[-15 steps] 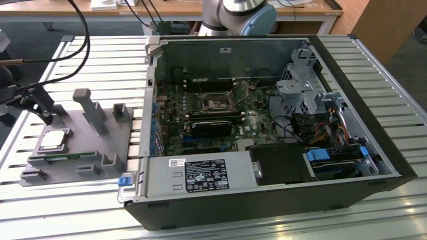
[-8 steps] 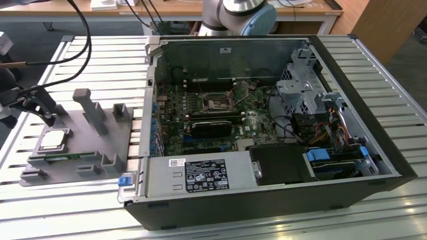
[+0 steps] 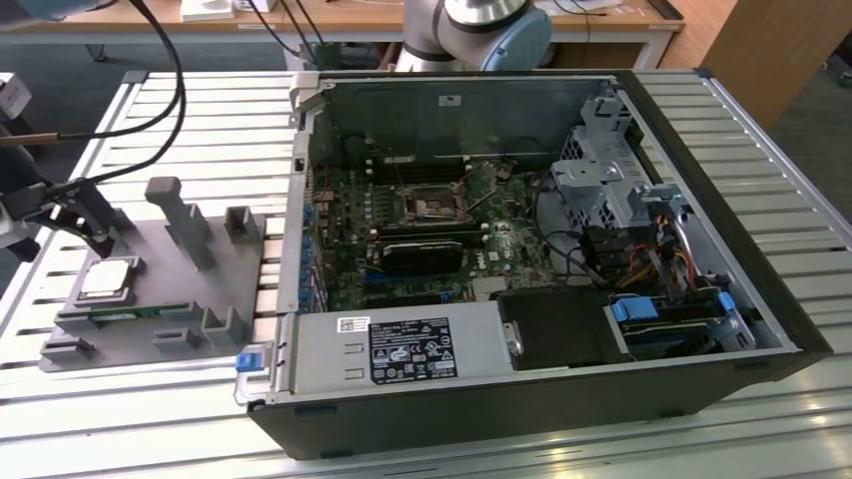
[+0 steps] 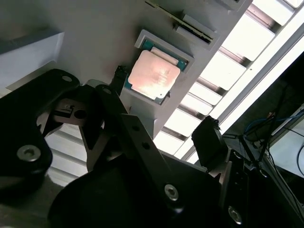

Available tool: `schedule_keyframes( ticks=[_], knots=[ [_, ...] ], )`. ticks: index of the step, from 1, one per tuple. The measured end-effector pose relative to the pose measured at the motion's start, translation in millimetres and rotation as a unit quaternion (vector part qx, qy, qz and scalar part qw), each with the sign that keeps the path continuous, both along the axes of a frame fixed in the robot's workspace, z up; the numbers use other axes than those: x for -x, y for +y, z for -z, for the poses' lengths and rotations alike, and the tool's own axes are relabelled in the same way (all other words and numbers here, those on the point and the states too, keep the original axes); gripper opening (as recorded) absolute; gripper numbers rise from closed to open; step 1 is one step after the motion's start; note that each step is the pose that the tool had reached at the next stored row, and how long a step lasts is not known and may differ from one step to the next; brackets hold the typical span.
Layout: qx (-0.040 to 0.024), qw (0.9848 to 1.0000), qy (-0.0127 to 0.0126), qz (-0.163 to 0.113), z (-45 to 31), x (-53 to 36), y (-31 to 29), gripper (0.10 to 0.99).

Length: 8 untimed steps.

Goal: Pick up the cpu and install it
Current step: 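Pick up the cpu and move it towards the insertion slot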

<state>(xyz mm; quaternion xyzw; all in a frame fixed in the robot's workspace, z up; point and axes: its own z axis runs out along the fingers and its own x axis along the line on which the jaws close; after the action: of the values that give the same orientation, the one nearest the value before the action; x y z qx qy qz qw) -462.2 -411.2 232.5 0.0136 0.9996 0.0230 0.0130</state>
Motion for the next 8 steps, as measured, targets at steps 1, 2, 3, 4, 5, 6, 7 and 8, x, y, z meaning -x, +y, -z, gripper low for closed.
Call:
schedule_keyframes(
  ticks=[1, 2, 3, 4, 5, 6, 7, 8],
  knots=[
    [0.0000, 1.0000, 0.0000, 0.000, 1.4, 0.0, 0.0, 0.816],
    [0.0000, 1.0000, 0.0000, 0.000, 2.6, 0.0, 0.0, 0.816],
    [0.0000, 1.0000, 0.0000, 0.000, 3.7, 0.0, -0.1, 0.816],
    [0.0000, 1.0000, 0.0000, 0.000, 4.8, 0.0, 0.0, 0.753],
    [0.0000, 1.0000, 0.0000, 0.000, 5.8, 0.0, -0.1, 0.753],
    [0.0000, 1.0000, 0.0000, 0.000, 6.8, 0.0, -0.1, 0.753],
    [0.0000, 1.0000, 0.0000, 0.000, 7.8, 0.0, -0.1, 0.753],
    [0.0000, 1.0000, 0.0000, 0.000, 8.7, 0.0, -0.1, 0.753]
  ],
)
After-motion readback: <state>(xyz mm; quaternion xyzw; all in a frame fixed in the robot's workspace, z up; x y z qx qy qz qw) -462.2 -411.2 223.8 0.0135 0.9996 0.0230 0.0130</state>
